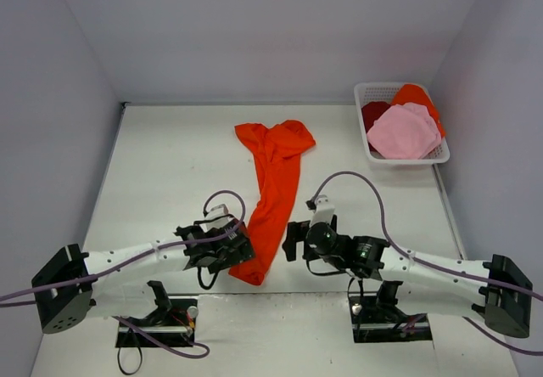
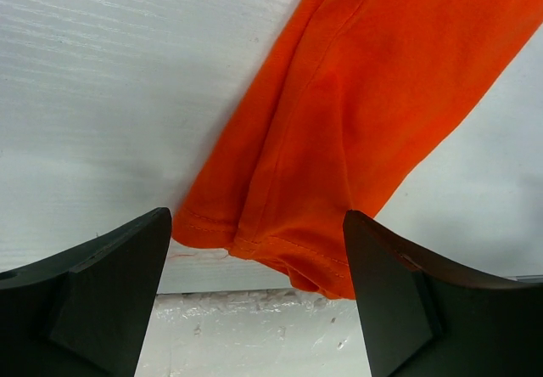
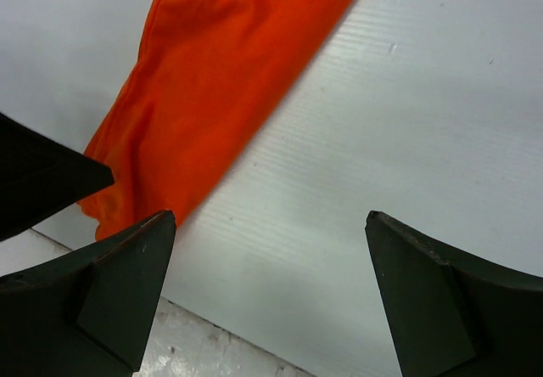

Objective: Fold and stack the t-shirts
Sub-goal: Fold the tshirt

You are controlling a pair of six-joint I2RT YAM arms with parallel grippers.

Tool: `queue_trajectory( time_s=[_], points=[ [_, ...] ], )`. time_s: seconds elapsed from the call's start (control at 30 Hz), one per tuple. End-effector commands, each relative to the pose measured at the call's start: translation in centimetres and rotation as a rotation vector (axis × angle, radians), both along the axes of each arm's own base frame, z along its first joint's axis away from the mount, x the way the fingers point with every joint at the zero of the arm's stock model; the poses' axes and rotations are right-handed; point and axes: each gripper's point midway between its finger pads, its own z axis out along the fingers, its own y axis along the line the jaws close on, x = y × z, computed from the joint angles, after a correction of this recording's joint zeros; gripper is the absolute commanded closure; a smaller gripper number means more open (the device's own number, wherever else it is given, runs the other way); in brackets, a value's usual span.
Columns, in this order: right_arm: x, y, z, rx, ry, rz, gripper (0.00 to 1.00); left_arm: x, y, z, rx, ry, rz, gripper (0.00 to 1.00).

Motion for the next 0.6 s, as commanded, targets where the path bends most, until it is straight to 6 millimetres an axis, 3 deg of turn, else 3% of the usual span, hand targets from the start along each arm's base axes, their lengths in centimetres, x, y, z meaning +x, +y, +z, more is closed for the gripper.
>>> queue_trajectory(
  time_s=[0.0,0.23,0.4,0.57],
  points=[
    [-1.0,0.0,-0.7,-0.005,0.012,-0.067,0.09,0.8,-1.4,0.9,-0.042,-0.023,-0.012,0.23],
    [-2.9,1.6,-1.7,-0.038,0.011,-0.063,0.09,0.1,-0.3,0.1,-0.030,-0.018,-0.009,0.23],
    [-3.2,1.7,-2.3,-0.071,0.010,-0.070,0.09,-0.6,0.6,0.0,-0.053,-0.021,-0.003,0.33],
    [-3.0,1.4,-1.6,-0.061,-0.005,-0.083,0.08,-1.6,1.5,-0.8,-0.060,-0.001,-0.011,0.43]
  ],
)
